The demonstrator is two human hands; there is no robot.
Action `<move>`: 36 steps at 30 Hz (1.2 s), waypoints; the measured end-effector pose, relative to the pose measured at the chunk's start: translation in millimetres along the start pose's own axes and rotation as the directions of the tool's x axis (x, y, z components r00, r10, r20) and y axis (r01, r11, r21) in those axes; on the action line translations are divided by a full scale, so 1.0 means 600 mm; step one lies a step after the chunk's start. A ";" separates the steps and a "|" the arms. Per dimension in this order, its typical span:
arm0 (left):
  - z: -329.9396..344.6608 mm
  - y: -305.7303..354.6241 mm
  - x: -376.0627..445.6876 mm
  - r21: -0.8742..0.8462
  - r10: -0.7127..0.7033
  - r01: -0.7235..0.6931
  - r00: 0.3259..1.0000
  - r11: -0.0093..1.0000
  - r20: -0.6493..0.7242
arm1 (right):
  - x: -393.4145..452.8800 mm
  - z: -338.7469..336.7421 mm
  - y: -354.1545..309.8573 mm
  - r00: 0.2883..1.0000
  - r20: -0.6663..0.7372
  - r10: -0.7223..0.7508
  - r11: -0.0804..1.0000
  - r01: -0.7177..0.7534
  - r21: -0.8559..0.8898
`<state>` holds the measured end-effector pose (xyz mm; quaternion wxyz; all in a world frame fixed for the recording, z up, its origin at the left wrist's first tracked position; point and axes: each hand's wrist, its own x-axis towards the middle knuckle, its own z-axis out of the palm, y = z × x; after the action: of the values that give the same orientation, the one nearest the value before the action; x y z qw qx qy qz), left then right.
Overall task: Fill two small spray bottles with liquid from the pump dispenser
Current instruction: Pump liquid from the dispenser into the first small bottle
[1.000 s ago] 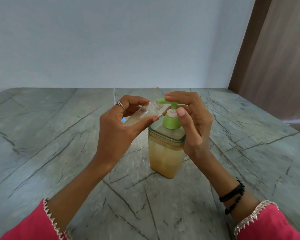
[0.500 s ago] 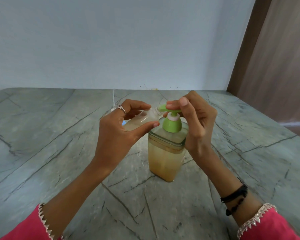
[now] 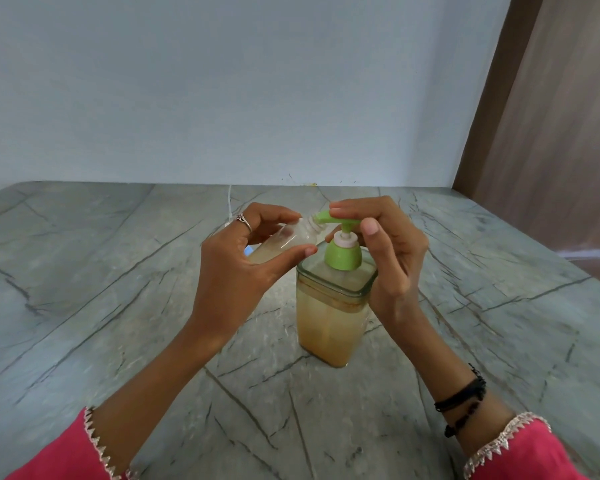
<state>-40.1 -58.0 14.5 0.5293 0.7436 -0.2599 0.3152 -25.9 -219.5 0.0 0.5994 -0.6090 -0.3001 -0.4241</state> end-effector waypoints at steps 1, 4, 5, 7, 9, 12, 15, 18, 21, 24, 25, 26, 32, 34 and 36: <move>0.000 0.000 0.000 -0.004 -0.003 0.003 1.000 1.000 0.003 | 0.001 0.000 -0.001 1.000 -0.005 0.003 1.000 -0.003 0.001; 0.003 0.000 0.000 -0.015 -0.012 0.012 1.000 1.000 -0.004 | 0.004 0.002 -0.005 1.000 -0.018 0.008 1.000 -0.009 -0.028; 0.003 -0.001 0.000 -0.018 -0.013 0.012 1.000 1.000 -0.008 | 0.006 0.003 -0.006 1.000 -0.021 0.012 0.999 -0.013 -0.049; 0.003 -0.005 0.000 -0.006 0.000 0.000 1.000 1.000 -0.006 | 0.009 0.005 -0.007 0.999 -0.025 0.032 0.996 -0.034 -0.079; 0.003 -0.006 -0.001 0.009 0.005 -0.005 1.000 1.000 -0.001 | 0.012 0.007 -0.007 0.998 -0.031 0.054 0.995 -0.056 -0.078; 0.003 -0.004 0.000 0.008 0.003 -0.003 1.000 1.000 0.003 | 0.009 0.006 -0.008 0.999 -0.033 0.037 0.995 -0.040 -0.088; 0.002 -0.003 0.001 0.003 0.001 -0.001 1.000 1.000 -0.010 | 0.004 0.004 -0.006 1.000 -0.016 -0.018 0.996 0.016 -0.090; 0.001 -0.003 0.003 0.005 -0.015 0.015 1.000 1.000 -0.020 | 0.003 0.002 -0.002 0.998 0.009 -0.070 0.995 0.070 -0.075; 0.001 -0.001 0.003 0.011 -0.008 0.009 1.000 1.000 -0.027 | 0.002 0.000 -0.001 0.996 0.017 -0.086 0.994 0.087 -0.073; 0.002 0.000 0.003 0.009 -0.007 0.007 1.000 1.000 -0.023 | 0.002 0.000 0.000 0.998 0.014 -0.069 0.996 0.070 -0.061; 0.002 0.000 0.003 0.010 -0.006 0.007 1.000 1.000 -0.022 | 0.003 0.001 -0.001 0.998 0.011 -0.057 0.997 0.057 -0.054; 0.002 0.000 0.003 0.008 -0.007 0.007 1.000 1.000 -0.023 | 0.004 0.001 -0.002 0.999 0.007 -0.042 0.998 0.042 -0.049; 0.000 -0.003 0.001 0.029 0.015 -0.015 1.000 0.999 0.006 | 0.013 0.008 -0.014 0.995 -0.069 0.066 0.995 -0.071 -0.064; -0.001 -0.004 0.000 0.018 0.009 -0.009 1.000 1.000 0.011 | 0.014 0.008 -0.014 0.992 -0.084 0.091 0.994 -0.096 -0.060; 0.000 -0.004 0.000 0.021 0.019 -0.019 1.000 1.000 0.010 | 0.012 0.007 -0.011 0.994 -0.076 0.081 0.995 -0.086 -0.055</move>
<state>-38.5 -57.0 12.9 0.5172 0.7481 -0.2662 0.3193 -27.6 -215.8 10.0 0.6094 -0.6221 -0.2396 -0.4293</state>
